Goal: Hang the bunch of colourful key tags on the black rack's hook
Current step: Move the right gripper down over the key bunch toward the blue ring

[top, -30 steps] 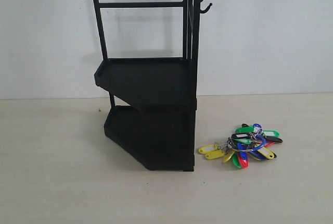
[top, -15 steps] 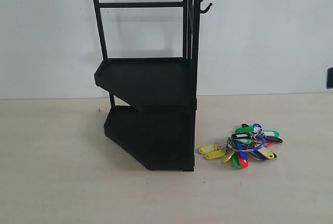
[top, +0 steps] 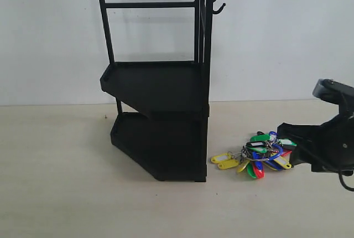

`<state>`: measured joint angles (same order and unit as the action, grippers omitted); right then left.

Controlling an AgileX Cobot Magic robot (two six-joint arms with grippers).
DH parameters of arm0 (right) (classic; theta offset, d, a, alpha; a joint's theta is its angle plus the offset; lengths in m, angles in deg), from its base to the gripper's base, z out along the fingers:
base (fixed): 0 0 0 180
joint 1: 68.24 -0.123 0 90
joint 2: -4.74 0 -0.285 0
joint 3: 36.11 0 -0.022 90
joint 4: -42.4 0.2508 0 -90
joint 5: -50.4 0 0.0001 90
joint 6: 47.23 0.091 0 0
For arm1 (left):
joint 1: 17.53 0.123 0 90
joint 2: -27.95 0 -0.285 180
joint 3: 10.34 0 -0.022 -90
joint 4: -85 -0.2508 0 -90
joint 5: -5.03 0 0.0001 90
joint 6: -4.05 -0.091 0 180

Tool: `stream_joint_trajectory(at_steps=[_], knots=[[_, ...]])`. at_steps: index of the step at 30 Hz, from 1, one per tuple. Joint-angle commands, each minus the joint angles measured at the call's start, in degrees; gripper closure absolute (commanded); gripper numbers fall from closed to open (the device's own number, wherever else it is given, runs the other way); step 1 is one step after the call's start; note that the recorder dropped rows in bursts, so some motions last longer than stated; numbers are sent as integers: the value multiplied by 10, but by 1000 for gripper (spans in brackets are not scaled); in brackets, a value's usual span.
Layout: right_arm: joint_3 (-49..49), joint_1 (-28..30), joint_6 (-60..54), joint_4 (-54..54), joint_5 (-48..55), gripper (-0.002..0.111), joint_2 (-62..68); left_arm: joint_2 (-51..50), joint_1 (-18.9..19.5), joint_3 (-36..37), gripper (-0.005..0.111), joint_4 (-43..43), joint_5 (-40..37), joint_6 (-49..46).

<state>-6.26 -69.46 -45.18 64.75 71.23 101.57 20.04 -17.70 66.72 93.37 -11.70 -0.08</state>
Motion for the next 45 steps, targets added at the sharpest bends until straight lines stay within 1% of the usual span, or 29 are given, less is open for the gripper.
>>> stream_joint_trajectory(at_steps=[1, 6, 8, 11, 15, 18, 20, 26, 31, 34, 45], knots=[[-40, 1, -14, 37, -13, 61, 56, 1, 1, 2, 102, -3, 5, -2], [-107, 2, -42, 80, 1, 61, 130, 1, 1, 2, 102, -3, 5, -2], [-135, 2, -67, 128, 3, 61, 161, 1, 1, 2, 102, -3, 5, -2], [-167, 2, -75, 133, 0, 61, 194, 1, 1, 2, 102, -3, 5, -2], [-168, 10, -57, 130, -13, 61, 196, 1, 1, 2, 102, -3, 5, -2], [-168, 40, -58, 118, 12, 61, 196, 1, 1, 2, 102, -3, 5, -2], [-166, 42, -56, 116, 8, 61, 196, 1, 1, 2, 102, -3, 5, -2], [-166, 41, -55, 136, -7, 61, 209, 1, 1, 2, 102, -3, 5, -2], [-167, 41, -71, 179, -25, 61, 233, 1, 1, 2, 102, -3, 5, -2], [-167, 41, -74, 182, -41, 61, 235, 1, 1, 2, 102, -3, 5, -2], [-167, 34, -72, 193, -54, 61, 237, 1, 1, 2, 102, -3, 5, -2]])
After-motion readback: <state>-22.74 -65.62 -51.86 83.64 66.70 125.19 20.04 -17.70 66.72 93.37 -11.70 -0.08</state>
